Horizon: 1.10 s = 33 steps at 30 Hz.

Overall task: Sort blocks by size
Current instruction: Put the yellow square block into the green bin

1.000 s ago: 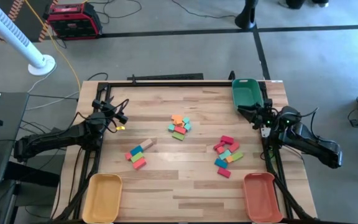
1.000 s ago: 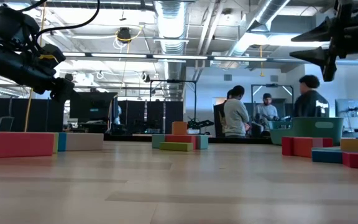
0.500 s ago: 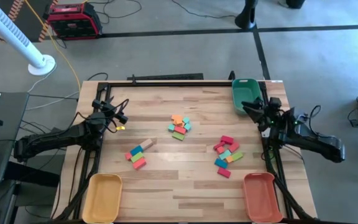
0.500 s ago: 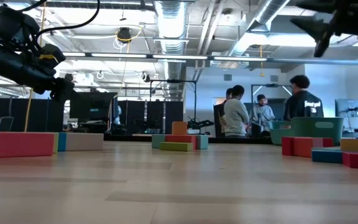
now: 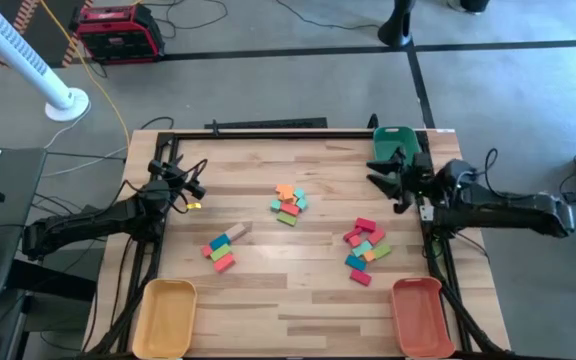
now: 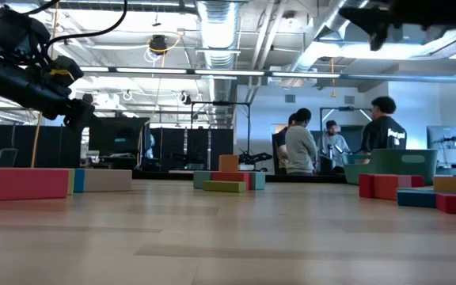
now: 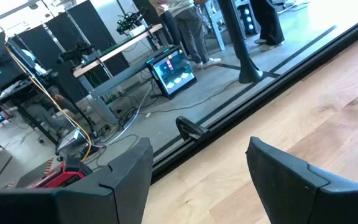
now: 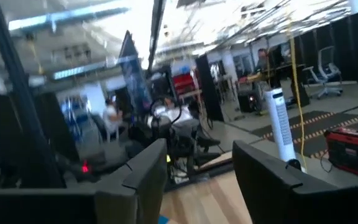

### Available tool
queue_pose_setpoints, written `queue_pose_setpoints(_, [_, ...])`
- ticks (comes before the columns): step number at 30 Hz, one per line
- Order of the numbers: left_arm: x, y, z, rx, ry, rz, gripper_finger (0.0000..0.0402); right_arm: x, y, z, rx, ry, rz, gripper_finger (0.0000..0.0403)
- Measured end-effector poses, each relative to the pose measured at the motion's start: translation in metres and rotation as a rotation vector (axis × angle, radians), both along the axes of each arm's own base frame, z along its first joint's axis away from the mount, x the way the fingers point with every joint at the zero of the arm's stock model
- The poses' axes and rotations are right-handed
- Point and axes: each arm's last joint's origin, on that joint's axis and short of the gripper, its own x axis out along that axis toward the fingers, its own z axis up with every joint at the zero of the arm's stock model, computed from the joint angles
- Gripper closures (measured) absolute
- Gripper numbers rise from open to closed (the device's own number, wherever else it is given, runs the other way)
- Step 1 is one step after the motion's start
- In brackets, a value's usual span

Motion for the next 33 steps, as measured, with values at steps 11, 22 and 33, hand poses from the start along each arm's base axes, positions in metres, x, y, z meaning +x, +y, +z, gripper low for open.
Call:
queue_pose_setpoints(11, [0.0,0.0,0.0,0.0,0.0,0.0,0.0154,0.069,0.005,0.042,-0.075,0.326,0.081,0.0143])
queue_pose_setpoints(22, [0.0,0.0,0.0,0.0,0.0,0.0,0.0154,0.118,0.004,0.022,-0.014,0.722,0.08,0.0143])
queue_pose_setpoints(33, [0.0,0.0,0.0,0.0,0.0,0.0,0.0154,0.167,0.025,-0.035,-0.013,0.896,0.164,0.0143])
